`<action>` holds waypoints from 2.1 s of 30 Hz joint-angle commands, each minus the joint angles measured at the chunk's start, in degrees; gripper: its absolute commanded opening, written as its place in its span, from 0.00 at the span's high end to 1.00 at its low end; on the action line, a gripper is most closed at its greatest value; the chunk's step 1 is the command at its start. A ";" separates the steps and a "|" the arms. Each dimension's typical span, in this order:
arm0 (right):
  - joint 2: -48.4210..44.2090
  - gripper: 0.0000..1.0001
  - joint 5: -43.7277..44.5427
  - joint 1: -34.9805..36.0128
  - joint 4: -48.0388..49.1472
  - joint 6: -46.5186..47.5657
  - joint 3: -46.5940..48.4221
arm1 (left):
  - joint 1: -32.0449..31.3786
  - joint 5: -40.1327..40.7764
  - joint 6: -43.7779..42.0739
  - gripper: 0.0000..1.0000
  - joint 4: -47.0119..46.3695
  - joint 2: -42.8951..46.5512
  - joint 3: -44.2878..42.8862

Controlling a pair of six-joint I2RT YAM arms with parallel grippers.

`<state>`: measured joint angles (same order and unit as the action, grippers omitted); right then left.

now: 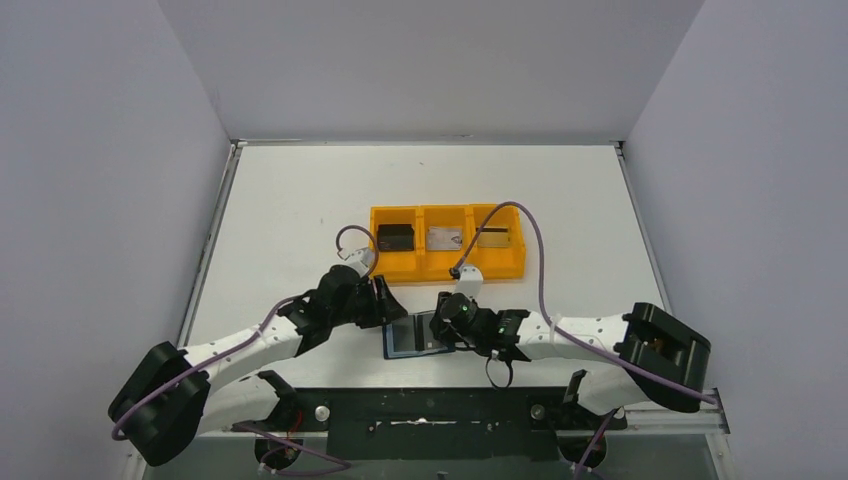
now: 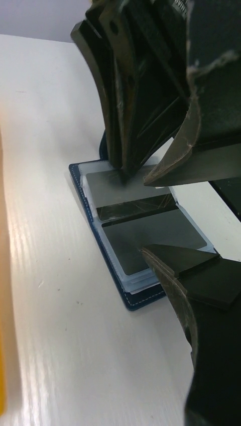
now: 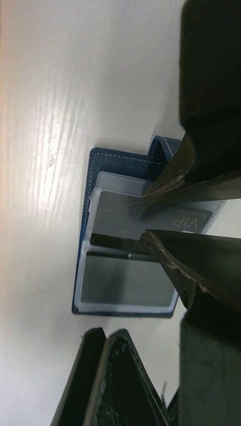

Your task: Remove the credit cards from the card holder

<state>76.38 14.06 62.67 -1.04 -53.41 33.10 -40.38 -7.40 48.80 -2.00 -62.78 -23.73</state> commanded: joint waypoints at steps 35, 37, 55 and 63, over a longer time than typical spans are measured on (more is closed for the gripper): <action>8.76 0.77 0.56 -3.26 9.80 -13.62 -12.91 | -5.76 0.04 -2.85 0.64 2.00 -18.41 -6.53; 9.04 0.78 0.16 -3.48 10.29 -14.03 -13.25 | -5.76 -0.64 -0.95 0.64 0.17 -18.83 -5.56; 9.26 0.78 -1.32 -3.86 13.30 -15.69 -15.06 | -5.78 5.07 11.10 0.63 -6.81 -15.57 2.99; 10.34 0.81 -2.24 -3.82 17.01 -17.51 -16.50 | -6.42 3.14 10.58 0.62 -8.06 -19.40 2.28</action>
<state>82.72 13.17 59.16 24.67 -70.91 19.88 -46.11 -6.07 60.97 -15.86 -78.02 -21.87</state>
